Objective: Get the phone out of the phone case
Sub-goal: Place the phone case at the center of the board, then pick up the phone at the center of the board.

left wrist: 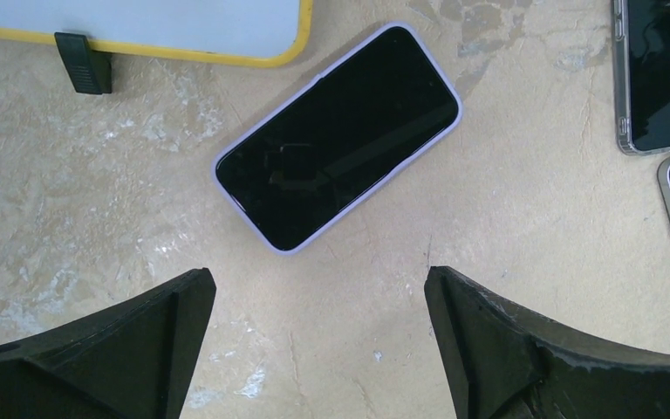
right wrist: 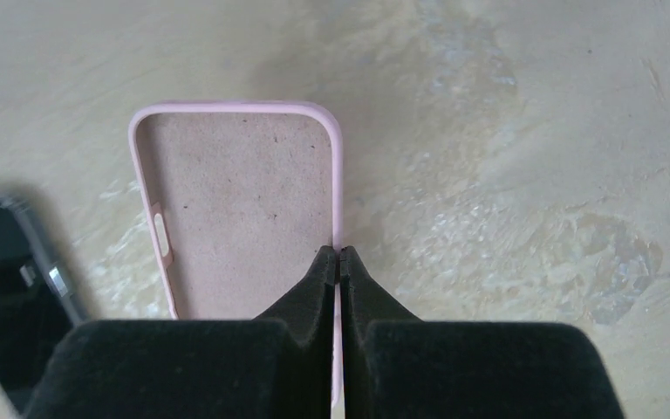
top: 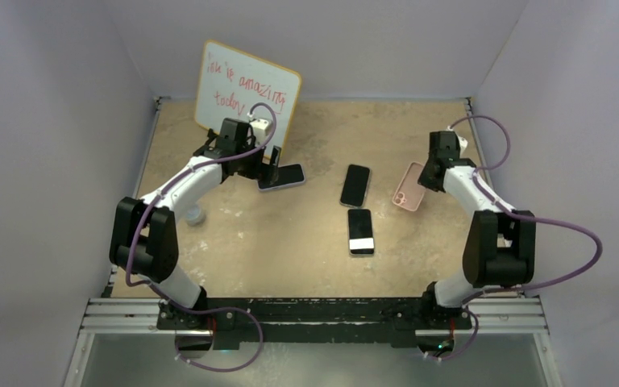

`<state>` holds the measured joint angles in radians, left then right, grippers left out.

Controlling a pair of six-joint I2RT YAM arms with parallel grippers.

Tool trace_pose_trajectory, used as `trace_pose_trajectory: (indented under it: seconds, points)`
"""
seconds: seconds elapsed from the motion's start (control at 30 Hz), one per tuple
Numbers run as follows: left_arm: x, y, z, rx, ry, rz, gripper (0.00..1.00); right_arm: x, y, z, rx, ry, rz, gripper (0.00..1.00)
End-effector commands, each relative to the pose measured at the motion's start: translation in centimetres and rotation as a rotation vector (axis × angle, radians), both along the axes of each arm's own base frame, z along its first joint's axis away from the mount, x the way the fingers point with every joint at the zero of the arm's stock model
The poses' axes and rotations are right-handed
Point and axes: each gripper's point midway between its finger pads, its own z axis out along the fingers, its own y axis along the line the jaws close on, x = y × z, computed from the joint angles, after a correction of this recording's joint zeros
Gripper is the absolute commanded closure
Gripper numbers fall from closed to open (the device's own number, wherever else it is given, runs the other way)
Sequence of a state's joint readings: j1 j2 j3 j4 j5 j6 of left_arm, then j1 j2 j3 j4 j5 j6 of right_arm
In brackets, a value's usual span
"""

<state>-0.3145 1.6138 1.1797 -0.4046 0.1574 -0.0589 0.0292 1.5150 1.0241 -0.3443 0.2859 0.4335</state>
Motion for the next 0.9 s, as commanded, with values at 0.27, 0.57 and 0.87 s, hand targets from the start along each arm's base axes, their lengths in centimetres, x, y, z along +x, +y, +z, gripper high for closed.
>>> trace_pose_trajectory:
  seconds: [0.27, 0.57, 0.87]
  points:
    - [3.4, -1.5, -0.8, 0.022, -0.064, -0.051, 0.02, 1.7, -3.6, -3.5, 0.050, 0.063, -0.126, 0.70]
    - [5.5, -3.7, -1.7, 0.213, -0.200, -0.264, 0.00, 0.8, -0.4, 0.7, 0.124, -0.136, -0.006, 0.22]
    - [6.9, -4.9, -2.4, 0.260, -0.297, -0.410, 0.00, -1.0, 4.3, 4.7, 0.175, -0.271, 0.153, 0.10]
